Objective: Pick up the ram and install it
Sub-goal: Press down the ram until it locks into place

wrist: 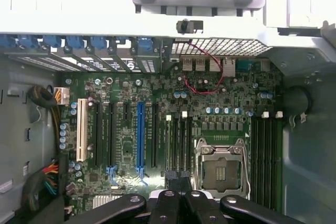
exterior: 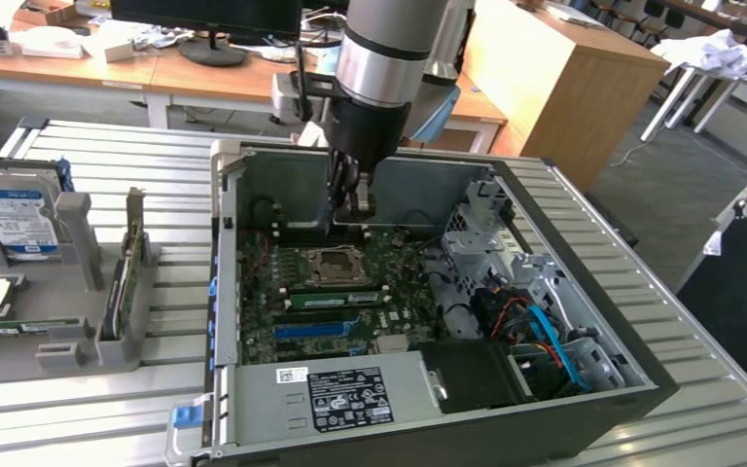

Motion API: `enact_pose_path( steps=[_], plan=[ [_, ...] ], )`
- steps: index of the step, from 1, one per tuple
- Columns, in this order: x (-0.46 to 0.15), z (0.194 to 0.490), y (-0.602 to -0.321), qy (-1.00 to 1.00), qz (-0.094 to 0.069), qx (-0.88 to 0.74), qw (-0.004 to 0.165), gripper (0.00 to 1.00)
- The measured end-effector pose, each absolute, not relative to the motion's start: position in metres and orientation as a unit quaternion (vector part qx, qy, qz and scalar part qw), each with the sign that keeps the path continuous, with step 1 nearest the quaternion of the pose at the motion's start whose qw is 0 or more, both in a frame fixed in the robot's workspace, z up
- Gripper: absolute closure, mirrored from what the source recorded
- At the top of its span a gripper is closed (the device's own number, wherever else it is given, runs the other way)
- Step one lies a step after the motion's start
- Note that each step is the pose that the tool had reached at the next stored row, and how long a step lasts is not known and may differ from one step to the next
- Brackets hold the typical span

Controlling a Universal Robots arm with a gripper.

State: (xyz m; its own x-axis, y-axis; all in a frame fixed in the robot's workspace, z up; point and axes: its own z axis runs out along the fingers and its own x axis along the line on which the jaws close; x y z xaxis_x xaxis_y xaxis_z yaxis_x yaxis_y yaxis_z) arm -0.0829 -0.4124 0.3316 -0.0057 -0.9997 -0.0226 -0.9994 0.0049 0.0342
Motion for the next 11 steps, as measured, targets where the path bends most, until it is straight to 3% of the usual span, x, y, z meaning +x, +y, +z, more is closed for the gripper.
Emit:
enact_pose_path(
  steps=[11],
  plan=[
    [-0.0748, 0.3317, -0.4125, -0.709, -0.02, 0.705, 0.004, 0.89]
  ],
)
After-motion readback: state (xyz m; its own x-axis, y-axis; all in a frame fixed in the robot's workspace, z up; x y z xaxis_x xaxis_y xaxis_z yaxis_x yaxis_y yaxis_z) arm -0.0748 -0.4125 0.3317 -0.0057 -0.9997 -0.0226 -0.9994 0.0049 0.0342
